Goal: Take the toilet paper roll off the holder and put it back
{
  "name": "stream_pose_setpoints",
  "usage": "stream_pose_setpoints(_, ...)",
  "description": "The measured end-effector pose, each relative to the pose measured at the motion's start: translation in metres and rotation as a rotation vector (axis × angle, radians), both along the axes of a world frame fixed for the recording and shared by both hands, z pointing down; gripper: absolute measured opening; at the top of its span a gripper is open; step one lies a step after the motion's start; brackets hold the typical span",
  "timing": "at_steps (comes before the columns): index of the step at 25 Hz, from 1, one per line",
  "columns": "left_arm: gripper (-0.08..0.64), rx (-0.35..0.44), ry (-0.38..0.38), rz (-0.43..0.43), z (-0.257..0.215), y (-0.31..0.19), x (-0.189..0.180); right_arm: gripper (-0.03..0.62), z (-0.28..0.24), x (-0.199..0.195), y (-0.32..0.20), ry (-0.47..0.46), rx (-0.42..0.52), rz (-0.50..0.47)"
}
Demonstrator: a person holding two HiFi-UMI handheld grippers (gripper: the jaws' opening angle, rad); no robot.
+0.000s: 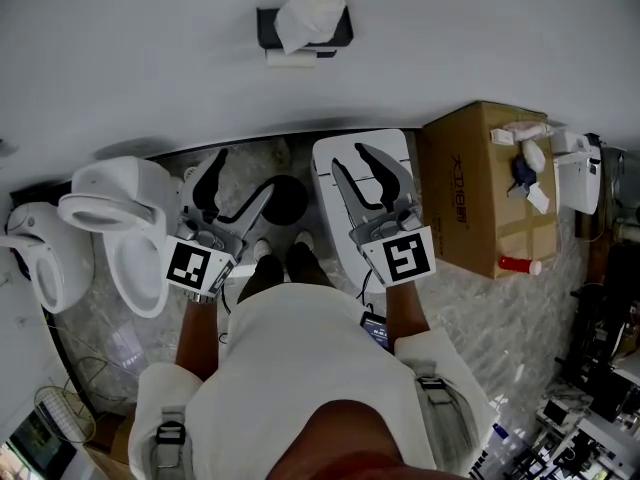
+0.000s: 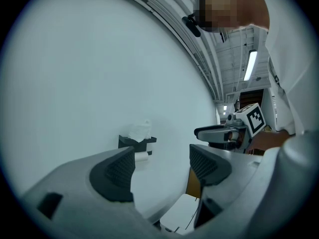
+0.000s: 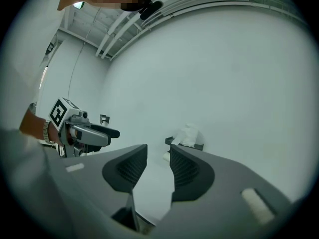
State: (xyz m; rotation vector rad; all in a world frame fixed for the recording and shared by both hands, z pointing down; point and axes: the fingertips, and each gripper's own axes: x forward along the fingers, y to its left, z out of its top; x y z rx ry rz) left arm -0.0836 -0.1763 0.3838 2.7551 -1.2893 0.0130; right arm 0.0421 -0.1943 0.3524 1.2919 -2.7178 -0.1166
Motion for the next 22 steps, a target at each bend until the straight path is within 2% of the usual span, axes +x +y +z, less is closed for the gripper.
stream_pose_setpoints(12, 0.333, 0.019, 0.004, -0.018, -0.010, 0.007, -0.006, 0.170, -0.012, -0.016, 0.009, 0.003, 0.009, -0.047)
stream_pose_setpoints(15, 0.333, 0.023, 0.010, -0.019, -0.011, 0.008, -0.005, 0.132, -0.004, -0.013, 0.014, -0.023, -0.046, -0.074)
stream_pose_setpoints(18, 0.326, 0.031, 0.012, -0.008, -0.014, 0.010, -0.003, 0.114, -0.004, -0.010, 0.016, -0.036, -0.053, -0.067)
stream_pose_setpoints(20, 0.276, 0.038, 0.011, 0.010, -0.016, 0.012, -0.001, 0.101, -0.004, -0.009, 0.016, -0.037, -0.048, -0.065)
stream_pose_setpoints(21, 0.206, 0.045, 0.008, 0.023, -0.017, 0.014, 0.000, 0.087, -0.005, -0.009, 0.017, -0.044, -0.047, -0.066)
stream_pose_setpoints(22, 0.091, 0.051, 0.008, 0.033, -0.018, 0.015, 0.001, 0.072, -0.006, -0.009, 0.017, -0.052, -0.043, -0.067)
